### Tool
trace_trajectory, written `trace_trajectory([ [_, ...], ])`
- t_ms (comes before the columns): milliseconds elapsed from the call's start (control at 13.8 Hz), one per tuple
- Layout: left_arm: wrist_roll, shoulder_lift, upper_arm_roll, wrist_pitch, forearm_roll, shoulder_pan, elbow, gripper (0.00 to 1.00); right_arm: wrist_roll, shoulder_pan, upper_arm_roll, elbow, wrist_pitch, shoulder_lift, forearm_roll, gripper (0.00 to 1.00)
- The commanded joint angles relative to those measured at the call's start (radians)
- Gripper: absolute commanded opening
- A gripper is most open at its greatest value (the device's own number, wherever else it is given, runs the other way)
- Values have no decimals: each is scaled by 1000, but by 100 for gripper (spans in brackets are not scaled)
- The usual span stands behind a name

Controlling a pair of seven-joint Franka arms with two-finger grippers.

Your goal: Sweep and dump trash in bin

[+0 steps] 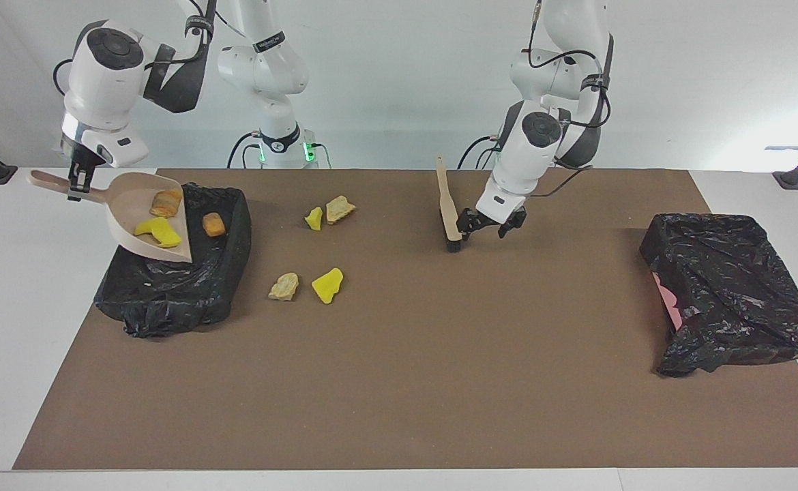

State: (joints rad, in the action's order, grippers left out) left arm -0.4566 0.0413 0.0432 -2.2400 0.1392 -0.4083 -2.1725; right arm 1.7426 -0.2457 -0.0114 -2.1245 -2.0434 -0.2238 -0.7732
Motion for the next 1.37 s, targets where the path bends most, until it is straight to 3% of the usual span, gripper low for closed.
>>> trace_trajectory([
  [0, 74, 49, 11, 14, -38, 92, 94, 100, -58, 25, -9, -37, 38, -54, -78, 0],
  [217, 223, 46, 11, 42, -46, 202, 161, 100, -92, 81, -10, -31, 104, -77, -142, 0],
  [506, 399, 48, 11, 254, -46, 334, 334, 100, -233, 192, -12, -32, 239, -104, -242, 0],
  [723, 412, 48, 7, 391, -62, 350, 439, 100, -337, 232, -12, -60, 282, -137, -293, 0],
  [868, 417, 35, 9, 489, -134, 353, 506, 100, -377, 232, -12, -104, 281, -172, -302, 0],
  [1302, 460, -38, -19, 566, -136, 379, 517, 100, -370, 241, -38, -97, 296, -164, -299, 0],
])
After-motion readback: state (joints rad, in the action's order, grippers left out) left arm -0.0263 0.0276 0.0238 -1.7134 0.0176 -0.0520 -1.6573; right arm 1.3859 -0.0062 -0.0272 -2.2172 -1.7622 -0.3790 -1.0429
